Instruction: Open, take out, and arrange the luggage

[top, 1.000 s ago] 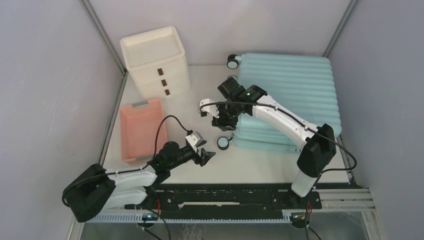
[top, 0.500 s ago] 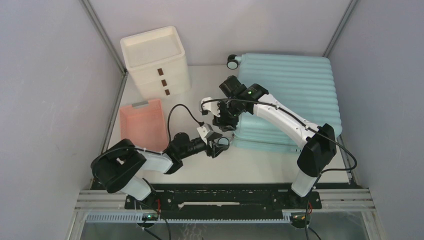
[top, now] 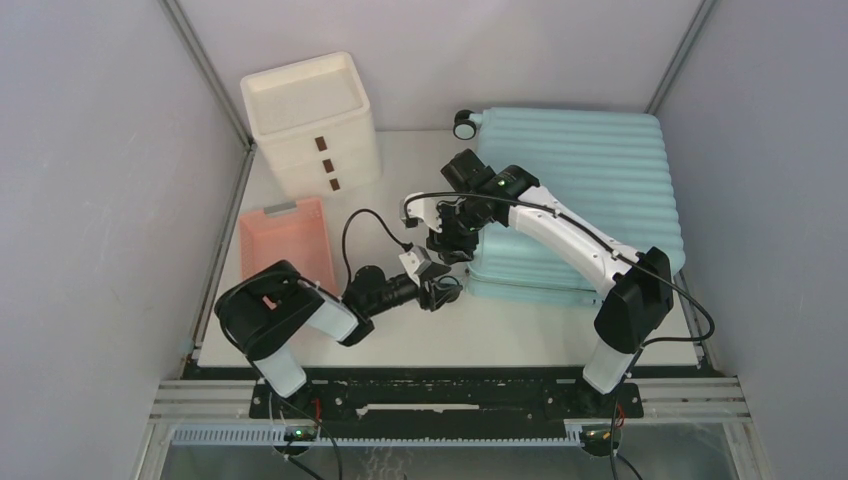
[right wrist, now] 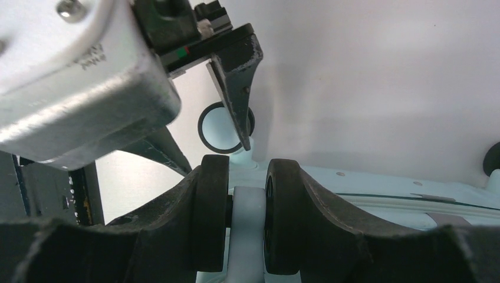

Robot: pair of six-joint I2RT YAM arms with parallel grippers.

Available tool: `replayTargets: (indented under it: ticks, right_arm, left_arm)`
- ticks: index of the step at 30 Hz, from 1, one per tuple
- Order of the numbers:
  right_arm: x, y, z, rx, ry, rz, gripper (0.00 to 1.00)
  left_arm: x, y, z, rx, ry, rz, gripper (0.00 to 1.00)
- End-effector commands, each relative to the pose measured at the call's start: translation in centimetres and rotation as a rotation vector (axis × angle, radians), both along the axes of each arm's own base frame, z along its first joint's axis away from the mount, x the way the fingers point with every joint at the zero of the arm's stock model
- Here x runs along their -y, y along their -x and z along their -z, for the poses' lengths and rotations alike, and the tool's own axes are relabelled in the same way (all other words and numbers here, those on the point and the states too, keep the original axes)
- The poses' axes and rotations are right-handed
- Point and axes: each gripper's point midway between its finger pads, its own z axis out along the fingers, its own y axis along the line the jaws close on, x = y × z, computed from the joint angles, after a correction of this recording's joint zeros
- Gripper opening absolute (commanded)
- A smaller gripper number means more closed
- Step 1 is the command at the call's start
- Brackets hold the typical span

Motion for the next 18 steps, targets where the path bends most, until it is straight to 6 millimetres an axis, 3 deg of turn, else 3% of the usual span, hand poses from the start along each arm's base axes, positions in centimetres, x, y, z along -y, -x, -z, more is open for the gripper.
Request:
replayTargets:
  ticks: [1, 10, 15, 18]
  right_arm:
    - [-1.2, 0.6, -5.0, 0.045, -0.14, -0.039, 0.02]
    - [-1.3, 0.6, -4.8, 0.035, -0.142, -0.037, 0.02]
    - [-1.3, 0.6, -4.7, 0.029, -0.141, -0.033, 0.02]
    - [-1.3, 0.6, -4.7, 0.028, -0.141, -0.032, 0.02]
  left_arm:
    - [1.6, -1.7, -3.7, 0.112, 0.089, -0.02, 0.59]
    - [3.5, 0.0, -3.3, 0.089, 0.098, 0.071, 0.56]
    - [3.8, 0.1, -2.7, 0.056, 0.096, 0.079, 0.42]
    - [4.0, 0.0, -2.5, 0.04, 0.098, 0.078, 0.4]
